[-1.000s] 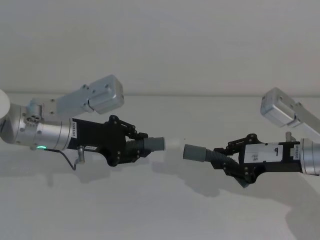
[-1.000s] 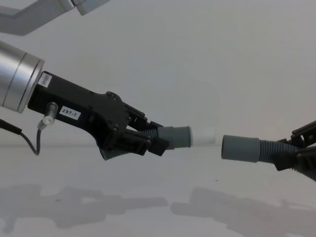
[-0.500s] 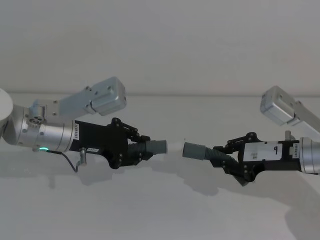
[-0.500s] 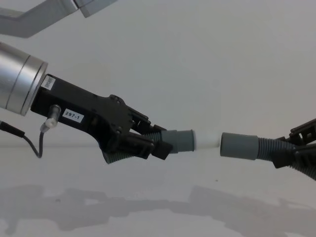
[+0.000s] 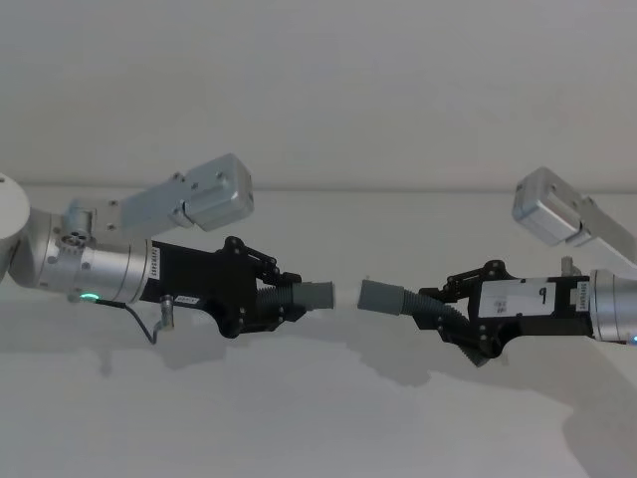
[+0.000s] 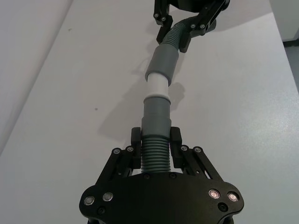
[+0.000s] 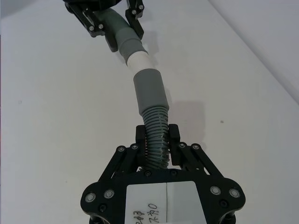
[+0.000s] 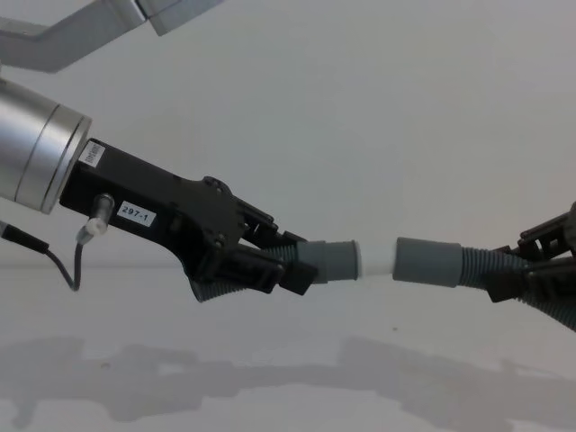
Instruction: Use both hands to pick up one end of the pipe from the table, align the ends, and insert them.
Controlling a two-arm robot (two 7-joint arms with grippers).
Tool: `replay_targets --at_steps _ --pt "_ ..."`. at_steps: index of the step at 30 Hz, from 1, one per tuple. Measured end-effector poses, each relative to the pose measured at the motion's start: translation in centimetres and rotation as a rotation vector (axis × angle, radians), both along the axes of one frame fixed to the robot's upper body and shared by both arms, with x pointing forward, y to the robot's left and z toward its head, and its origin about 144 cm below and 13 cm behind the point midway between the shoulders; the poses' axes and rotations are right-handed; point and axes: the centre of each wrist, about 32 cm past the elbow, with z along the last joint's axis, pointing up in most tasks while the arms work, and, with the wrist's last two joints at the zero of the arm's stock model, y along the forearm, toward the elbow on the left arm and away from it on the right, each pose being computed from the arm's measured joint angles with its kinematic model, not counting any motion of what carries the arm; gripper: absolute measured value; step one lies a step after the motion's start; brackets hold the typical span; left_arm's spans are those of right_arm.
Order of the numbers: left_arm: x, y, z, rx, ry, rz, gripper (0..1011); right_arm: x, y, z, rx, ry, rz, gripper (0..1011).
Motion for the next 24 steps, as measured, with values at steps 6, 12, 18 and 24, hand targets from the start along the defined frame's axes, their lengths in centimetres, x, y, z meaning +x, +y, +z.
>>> replay_targets --at_steps 6,12,18,24 --pt "0.17 -0.08 -0.05 0.001 0.003 -0.012 352 0.24 0.14 0.02 0.003 -0.002 0.004 274" --pt "0.32 -0.1 -0.09 0.002 0.006 -0.019 352 0.4 0.27 0.05 0.004 -0.002 0.009 274" --pt "0.44 -0.11 -0.11 0.002 0.007 -0.02 352 0.51 0.36 0.1 0.004 -0.002 0.014 274" --pt "0.49 -0.11 -0.11 0.002 0.007 -0.02 352 0.58 0.43 0.13 0.004 -0.002 0.017 274"
